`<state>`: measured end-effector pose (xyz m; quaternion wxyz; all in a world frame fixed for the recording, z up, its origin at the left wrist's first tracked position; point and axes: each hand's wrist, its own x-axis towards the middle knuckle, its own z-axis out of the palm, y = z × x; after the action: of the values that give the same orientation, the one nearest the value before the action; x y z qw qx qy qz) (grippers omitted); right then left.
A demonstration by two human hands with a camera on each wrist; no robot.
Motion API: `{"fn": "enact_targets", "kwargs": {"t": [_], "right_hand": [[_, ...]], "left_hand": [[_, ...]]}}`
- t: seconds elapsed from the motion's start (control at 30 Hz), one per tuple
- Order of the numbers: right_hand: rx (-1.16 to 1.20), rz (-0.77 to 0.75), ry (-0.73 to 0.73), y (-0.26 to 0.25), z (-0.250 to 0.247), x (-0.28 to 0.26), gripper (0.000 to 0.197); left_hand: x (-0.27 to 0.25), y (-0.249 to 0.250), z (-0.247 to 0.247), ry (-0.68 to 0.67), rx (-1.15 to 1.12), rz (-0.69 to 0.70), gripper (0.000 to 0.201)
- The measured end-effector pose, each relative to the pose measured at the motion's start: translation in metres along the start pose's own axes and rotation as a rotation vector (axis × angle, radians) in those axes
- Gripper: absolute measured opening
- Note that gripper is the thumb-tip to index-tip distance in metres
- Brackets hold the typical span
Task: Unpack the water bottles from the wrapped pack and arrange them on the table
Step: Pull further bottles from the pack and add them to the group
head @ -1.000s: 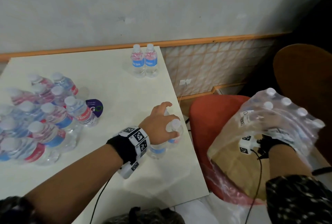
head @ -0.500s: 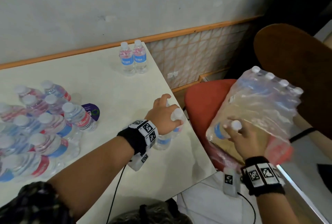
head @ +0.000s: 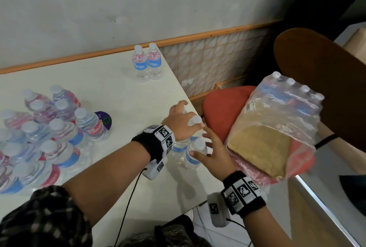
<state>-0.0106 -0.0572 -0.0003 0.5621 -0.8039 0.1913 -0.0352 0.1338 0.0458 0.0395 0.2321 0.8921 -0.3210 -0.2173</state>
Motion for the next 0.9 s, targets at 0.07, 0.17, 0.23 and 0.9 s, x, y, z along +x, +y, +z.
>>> {"fn": "enact_targets", "kwargs": {"t": [0.07,0.17,0.23,0.9], "right_hand": [[0.045,0.026,-0.051,0.001,-0.005,-0.001,0.105],[0.054,0.035,-0.22,0.007,-0.005,0.005,0.127],[0.078,0.071,-0.31,0.009,0.005,0.013,0.139],[0.082,-0.041,-0.586,-0.045,0.168,0.048,0.127]], "left_hand": [[-0.002,-0.002,0.0,-0.013,-0.003,0.005,0.045],[-0.007,-0.002,0.001,-0.032,-0.009,0.009,0.044],[-0.013,-0.003,0.002,-0.025,-0.022,0.018,0.043],[-0.101,-0.139,-0.049,0.315,-0.048,-0.202,0.049]]}}
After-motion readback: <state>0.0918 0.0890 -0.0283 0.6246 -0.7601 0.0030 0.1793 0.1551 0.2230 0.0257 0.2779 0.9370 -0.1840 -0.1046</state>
